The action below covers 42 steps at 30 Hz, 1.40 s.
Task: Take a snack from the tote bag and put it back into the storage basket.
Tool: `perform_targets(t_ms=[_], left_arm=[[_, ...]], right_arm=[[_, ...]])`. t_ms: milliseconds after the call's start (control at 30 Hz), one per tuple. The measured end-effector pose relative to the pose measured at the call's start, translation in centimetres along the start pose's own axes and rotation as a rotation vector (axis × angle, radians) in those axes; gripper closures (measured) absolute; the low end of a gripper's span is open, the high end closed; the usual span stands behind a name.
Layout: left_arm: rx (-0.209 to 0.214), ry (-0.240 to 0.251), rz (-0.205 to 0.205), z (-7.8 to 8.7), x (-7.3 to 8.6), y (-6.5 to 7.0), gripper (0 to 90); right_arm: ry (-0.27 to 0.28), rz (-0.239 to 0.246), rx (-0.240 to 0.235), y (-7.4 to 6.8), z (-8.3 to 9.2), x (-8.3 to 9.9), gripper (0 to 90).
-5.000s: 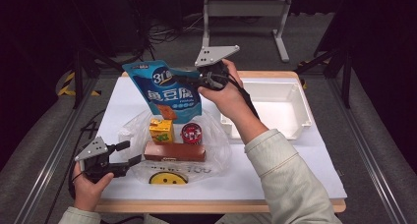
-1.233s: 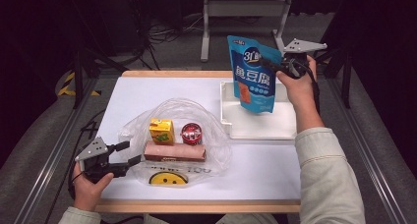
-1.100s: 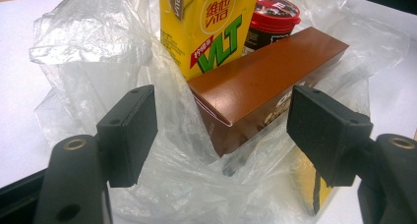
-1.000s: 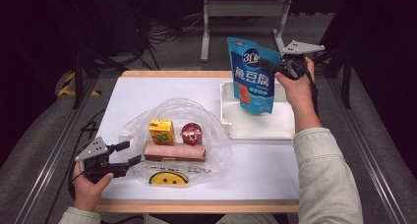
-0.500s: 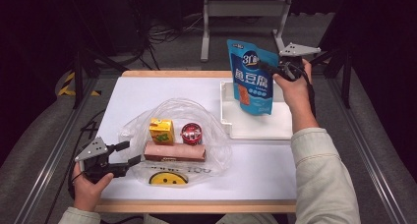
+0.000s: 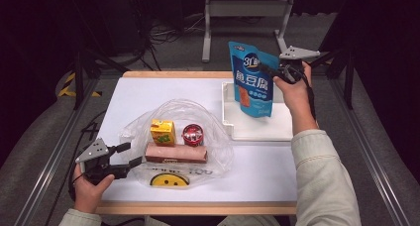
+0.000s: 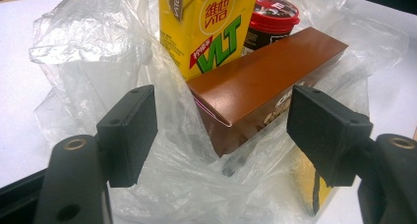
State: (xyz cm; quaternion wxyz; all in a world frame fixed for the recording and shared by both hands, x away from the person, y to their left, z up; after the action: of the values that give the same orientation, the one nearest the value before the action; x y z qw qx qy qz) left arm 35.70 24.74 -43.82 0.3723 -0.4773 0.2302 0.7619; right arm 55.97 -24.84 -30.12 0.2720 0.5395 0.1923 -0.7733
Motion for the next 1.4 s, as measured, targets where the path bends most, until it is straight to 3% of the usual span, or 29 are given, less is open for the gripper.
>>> perform_targets(t_ms=[467,600,633,933,1200,1400], left_arm=[[0.006,-0.012,-0.005,-0.2,0.0,0.1,28.4],[0.005,-0.008,-0.002,-0.2,0.0,0.0,28.4],[0.003,-0.009,-0.007,-0.2,-0.1,0.0,28.4],[0.003,-0.007,0.001,-0.2,0.0,0.0,28.4],[0.003,-0.008,0.0,-0.2,-0.1,0.0,28.4],[0.004,-0.012,-0.001,-0.2,-0.1,0.0,28.4]], right_arm=[[-0.044,0.019,0.02,0.6,1.3,0.7,87.3],[-0.034,0.008,0.009,0.6,1.8,0.8,81.9],[-0.032,0.016,0.01,0.5,1.9,0.7,77.0],[0.028,0.022,0.0,-0.6,3.0,-1.5,56.0],[0.071,0.076,0.021,-1.6,4.5,-3.0,51.5],[0.109,0.112,-0.025,-3.4,5.8,-3.8,51.2]])
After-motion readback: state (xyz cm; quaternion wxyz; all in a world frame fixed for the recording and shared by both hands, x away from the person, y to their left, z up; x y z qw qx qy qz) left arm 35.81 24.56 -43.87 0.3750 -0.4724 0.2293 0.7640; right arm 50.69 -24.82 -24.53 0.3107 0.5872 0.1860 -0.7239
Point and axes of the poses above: each handheld gripper's, and its own axes: z roughly backward along the jaws, x roughly out of its underside, y roughly to its right, the point moved 4 cm from there along -z, roughly forward along the jaws, and after that the axes turned 8 degrees about -z, right-handed, at the moved point
